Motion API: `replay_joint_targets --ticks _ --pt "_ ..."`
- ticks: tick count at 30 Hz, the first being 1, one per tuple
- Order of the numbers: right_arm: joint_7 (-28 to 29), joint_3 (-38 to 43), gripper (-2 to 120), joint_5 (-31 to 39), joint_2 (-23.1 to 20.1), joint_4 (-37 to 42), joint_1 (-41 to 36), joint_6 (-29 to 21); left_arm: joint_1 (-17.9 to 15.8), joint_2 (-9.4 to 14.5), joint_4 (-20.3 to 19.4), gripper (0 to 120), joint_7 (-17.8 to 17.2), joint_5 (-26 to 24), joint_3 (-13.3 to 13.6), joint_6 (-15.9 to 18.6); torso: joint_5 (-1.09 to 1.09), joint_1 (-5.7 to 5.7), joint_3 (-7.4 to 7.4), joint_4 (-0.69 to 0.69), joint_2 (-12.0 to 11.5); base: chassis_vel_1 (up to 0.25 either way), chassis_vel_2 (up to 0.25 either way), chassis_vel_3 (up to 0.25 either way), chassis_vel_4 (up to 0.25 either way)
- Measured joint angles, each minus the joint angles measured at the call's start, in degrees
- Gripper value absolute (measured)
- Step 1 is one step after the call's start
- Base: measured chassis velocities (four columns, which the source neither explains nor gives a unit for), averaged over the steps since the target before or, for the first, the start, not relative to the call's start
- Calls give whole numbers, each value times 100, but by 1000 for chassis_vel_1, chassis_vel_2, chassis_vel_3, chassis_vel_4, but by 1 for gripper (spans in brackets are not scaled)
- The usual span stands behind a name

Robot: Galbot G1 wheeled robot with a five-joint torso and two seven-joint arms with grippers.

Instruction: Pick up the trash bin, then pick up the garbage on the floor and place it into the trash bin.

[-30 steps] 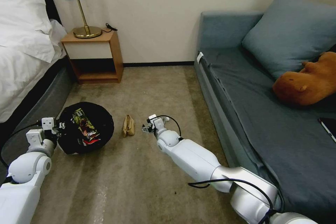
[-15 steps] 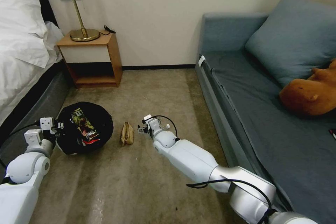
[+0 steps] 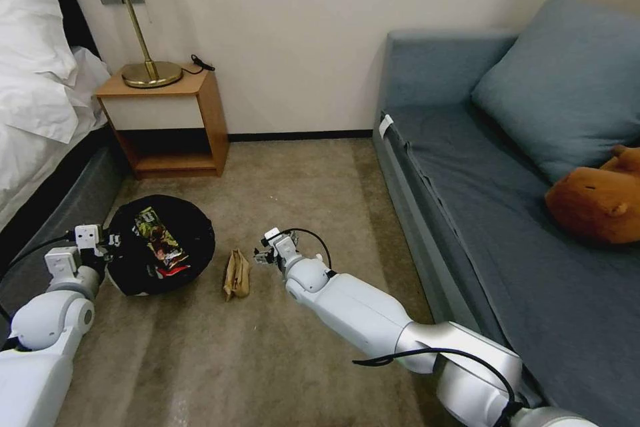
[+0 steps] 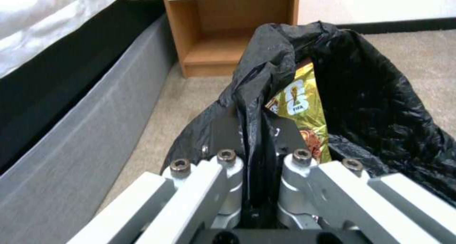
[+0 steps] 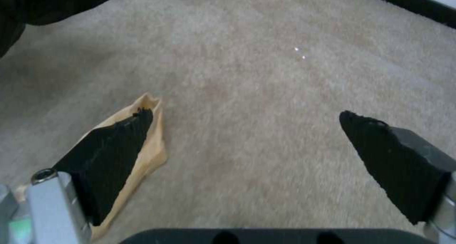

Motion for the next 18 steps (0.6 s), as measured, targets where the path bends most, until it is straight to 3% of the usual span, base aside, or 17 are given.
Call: replay_joint_targets --ticks 18 --pt "-11 -188 100 -19 -117 395 -273 -10 17 -21 -9 5 -1 -32 -4 -19 0 0 0 0 0 -133 123 129 -128"
